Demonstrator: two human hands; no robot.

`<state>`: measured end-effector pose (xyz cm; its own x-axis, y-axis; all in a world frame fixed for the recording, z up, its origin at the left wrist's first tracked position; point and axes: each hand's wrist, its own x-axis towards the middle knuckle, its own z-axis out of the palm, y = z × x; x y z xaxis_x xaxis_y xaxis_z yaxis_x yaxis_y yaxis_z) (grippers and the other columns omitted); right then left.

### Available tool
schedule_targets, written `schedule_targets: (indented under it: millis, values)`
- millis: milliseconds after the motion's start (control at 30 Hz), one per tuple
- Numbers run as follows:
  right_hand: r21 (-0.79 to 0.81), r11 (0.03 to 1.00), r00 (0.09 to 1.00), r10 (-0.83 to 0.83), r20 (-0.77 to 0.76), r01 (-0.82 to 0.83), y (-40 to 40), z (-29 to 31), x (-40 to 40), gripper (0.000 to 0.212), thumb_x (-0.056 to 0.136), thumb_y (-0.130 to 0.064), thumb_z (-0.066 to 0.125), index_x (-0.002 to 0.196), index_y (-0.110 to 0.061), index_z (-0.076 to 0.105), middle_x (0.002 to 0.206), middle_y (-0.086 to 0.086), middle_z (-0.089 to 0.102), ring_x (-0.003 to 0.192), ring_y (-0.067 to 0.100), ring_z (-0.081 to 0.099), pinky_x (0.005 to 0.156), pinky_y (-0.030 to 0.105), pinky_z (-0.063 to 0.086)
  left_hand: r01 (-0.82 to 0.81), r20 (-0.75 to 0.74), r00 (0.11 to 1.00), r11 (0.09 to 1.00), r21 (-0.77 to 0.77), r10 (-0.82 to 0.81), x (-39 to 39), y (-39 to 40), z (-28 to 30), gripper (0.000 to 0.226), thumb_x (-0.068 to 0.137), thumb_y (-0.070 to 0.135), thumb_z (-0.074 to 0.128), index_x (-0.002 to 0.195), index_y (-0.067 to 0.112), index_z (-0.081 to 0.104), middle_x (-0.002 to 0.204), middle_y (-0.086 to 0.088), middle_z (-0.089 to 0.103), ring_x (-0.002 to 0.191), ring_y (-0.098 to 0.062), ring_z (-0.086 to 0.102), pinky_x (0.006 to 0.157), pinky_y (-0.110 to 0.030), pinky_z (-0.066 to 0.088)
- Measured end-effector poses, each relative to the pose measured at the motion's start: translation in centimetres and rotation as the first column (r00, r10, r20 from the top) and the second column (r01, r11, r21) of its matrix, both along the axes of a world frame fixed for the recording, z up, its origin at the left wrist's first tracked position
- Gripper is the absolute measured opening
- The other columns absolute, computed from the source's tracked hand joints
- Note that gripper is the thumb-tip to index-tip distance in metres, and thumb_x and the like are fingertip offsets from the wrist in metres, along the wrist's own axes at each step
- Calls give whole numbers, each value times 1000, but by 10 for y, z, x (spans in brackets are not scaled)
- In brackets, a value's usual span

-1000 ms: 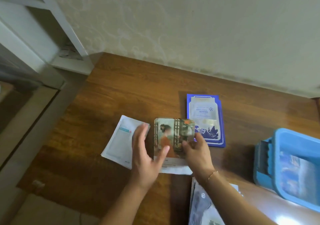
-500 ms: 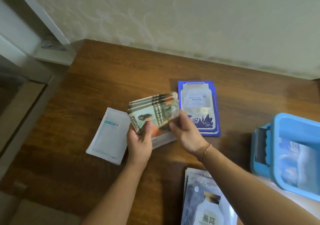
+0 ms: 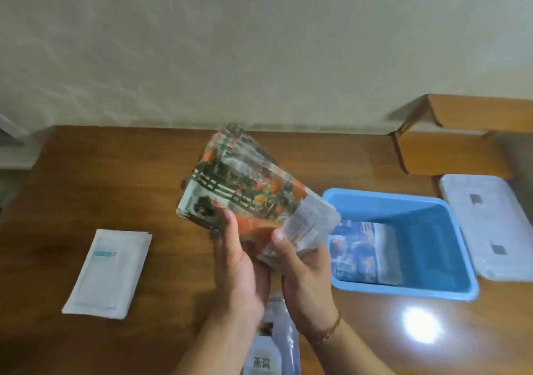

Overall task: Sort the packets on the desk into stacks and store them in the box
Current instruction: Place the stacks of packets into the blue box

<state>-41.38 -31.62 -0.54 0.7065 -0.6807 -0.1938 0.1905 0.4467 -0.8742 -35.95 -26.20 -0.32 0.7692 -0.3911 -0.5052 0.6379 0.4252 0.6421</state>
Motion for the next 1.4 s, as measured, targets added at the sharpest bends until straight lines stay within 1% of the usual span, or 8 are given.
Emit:
schedule_targets:
  millis: [133,300,467,600,767,1100,1267,1400]
  values:
    - [75,993,995,89,-35,-86,-52,12,-46,36,83,-12,66,117,-2,62,105,17,71,98,35,68,83,52,56,31,236,971,999,9,-32,4,-13,7,85,59,53,86,130,17,57,129,-16,62,118,-36,60,91,-49,53]
    - [102,994,992,44,-118,-32,-96,20,-88,49,79,-21,67,126,-14,56,116,8,70,104,32,67,80,53,56,-67,398,916,962,263,-45,-36,-46,1,60,69,55,79,121,29,64,127,-7,65,120,-31,59,102,-62,42]
    - [-28,995,953,81,-292,-93,-158,29,-124,41,87,-24,70,125,-13,58,116,9,71,105,33,69,89,57,54,46,454,850,895,443,-268,-56,-68,-4,42,80,60,66,80,17,67,92,-5,71,94,-23,65,83,-57,50]
    - [-149,935,799,185,-572,-323,-206,10,-136,25,89,-25,68,113,-18,64,102,2,76,92,24,73,84,51,58,-104,570,759,806,583,-315,-39,-72,-25,4,93,24,63,90,23,65,89,7,72,89,-6,66,83,-34,52]
    - [-65,886,579,244,-778,-460,-219,-35,-111,8,90,-24,68,97,-20,69,90,1,76,81,21,74,81,46,59,-174,672,559,723,668,-486,-38,-82,-53,19,89,33,54,97,20,65,102,8,63,98,-15,60,84,-38,52]
    - [262,918,422,373,-826,-298,-226,-82,-108,104,33,-46,89,123,-12,48,100,13,73,85,32,73,76,50,60,-273,696,461,658,701,-550,-40,-89,-67,15,90,34,54,100,27,63,107,10,60,108,-13,52,91,-32,45]
    - [271,861,330,430,-840,-431,-227,-60,-114,45,75,-19,83,112,-9,60,105,11,70,95,29,68,87,46,57,-273,695,461,657,702,-551,-41,-90,-65,16,88,37,55,101,29,61,107,14,57,108,-14,50,89,-26,43]
    - [268,879,327,407,-853,-395,-225,-61,-108,42,76,-22,80,111,-8,60,105,13,70,96,30,67,89,48,56,-267,689,481,657,705,-543,-42,-91,-65,16,86,37,57,100,30,61,109,22,54,109,-9,48,90,-22,40]
